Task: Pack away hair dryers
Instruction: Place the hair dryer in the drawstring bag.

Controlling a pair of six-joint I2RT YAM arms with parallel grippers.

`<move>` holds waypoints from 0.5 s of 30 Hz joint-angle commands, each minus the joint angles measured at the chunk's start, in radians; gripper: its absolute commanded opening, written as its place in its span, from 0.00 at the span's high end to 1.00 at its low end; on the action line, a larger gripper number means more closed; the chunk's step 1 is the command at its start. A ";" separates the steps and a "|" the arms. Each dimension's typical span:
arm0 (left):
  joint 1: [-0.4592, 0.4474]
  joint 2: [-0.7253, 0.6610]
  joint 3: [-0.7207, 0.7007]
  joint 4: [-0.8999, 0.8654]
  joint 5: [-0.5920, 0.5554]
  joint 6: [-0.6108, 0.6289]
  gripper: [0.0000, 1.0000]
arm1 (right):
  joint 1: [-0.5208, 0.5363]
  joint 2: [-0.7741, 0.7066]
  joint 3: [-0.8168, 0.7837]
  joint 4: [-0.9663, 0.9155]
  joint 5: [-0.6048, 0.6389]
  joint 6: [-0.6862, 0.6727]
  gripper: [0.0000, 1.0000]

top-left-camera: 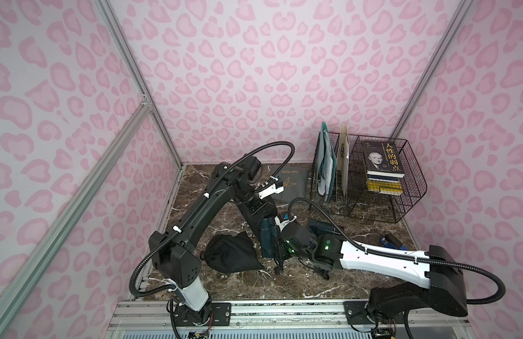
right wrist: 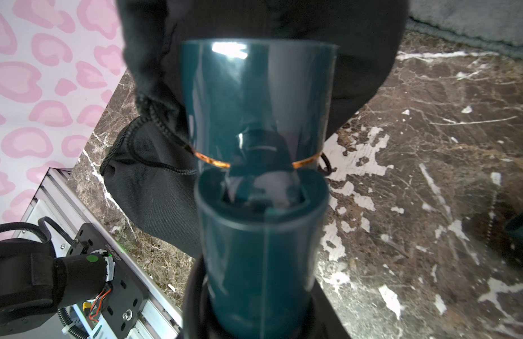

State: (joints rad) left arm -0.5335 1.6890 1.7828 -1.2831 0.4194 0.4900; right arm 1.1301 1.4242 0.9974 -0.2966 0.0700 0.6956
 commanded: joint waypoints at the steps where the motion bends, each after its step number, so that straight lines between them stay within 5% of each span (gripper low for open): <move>1: -0.024 -0.021 -0.019 0.012 0.031 -0.012 0.98 | 0.005 0.018 0.024 0.024 -0.004 -0.015 1.00; 15: -0.039 -0.048 -0.072 0.045 0.059 -0.048 0.98 | 0.024 -0.012 0.004 0.079 -0.041 0.040 1.00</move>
State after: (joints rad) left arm -0.5713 1.6566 1.7153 -1.2530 0.4362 0.4538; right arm 1.1629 1.4208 1.0157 -0.2741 0.0219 0.7017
